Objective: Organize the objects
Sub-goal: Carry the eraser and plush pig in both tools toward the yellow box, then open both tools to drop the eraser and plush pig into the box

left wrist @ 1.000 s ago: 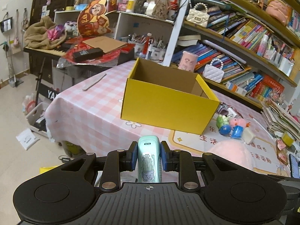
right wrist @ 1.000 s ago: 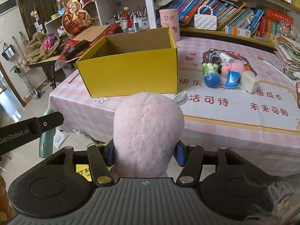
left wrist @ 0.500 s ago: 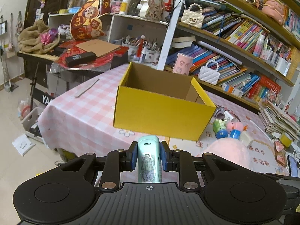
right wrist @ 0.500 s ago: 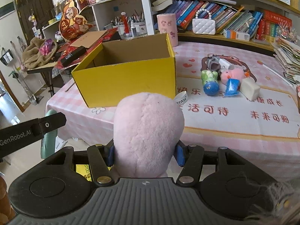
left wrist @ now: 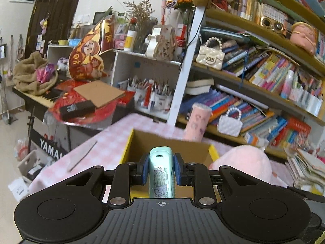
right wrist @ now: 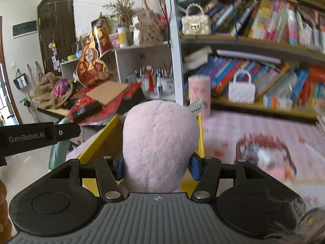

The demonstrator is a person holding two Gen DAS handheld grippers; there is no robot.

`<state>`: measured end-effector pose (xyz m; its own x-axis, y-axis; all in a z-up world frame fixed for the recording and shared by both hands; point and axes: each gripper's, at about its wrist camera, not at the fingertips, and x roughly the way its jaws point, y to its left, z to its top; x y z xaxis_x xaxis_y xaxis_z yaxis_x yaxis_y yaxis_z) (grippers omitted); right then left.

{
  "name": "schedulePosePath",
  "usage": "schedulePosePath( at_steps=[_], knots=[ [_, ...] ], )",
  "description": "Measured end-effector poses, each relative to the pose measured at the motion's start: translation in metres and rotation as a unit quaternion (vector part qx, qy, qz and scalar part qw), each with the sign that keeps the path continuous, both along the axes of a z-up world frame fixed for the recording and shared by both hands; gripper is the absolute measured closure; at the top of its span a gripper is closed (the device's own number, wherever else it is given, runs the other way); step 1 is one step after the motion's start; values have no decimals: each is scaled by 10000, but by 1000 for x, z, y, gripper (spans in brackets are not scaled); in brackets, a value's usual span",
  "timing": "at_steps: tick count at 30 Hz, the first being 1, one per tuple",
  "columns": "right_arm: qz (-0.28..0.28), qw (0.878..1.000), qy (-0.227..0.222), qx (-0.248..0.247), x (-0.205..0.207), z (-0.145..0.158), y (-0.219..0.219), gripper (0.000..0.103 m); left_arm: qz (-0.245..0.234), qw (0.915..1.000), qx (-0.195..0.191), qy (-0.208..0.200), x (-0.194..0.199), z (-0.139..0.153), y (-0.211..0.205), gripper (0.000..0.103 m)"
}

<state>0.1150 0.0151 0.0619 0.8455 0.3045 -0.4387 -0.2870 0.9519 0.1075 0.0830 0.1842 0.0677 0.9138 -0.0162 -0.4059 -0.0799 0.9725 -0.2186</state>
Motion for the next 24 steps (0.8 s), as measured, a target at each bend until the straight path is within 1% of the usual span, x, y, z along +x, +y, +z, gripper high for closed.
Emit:
schedulePosePath(
  at_steps=[3,7,11,15,18,20,24],
  knots=[
    [191,9996,89,-199,39,-10,4,47,-25,9999,123,83,31,-7,-6,80],
    [491,9962,283,-659,84,-37,17,47,49,9988,249,409,67,-30,-13,80],
    [873,9888,476,-1116,122,-63,29,47,91,9966,332,754,94,-52,-16,80],
    [1253,9790,700,-1448,143,-81,33,47,134,9939,447,995,111,-66,-19,80],
    [1392,9733,583,-1728,149,-85,32,46,133,9926,537,1080,122,-73,-21,79],
    [1420,9712,592,-1821,155,-86,33,46,139,9918,576,1131,129,-76,-23,79],
    [1479,9688,569,-1905,150,-88,33,42,34,9905,662,1206,136,-81,-28,79]
  ],
)
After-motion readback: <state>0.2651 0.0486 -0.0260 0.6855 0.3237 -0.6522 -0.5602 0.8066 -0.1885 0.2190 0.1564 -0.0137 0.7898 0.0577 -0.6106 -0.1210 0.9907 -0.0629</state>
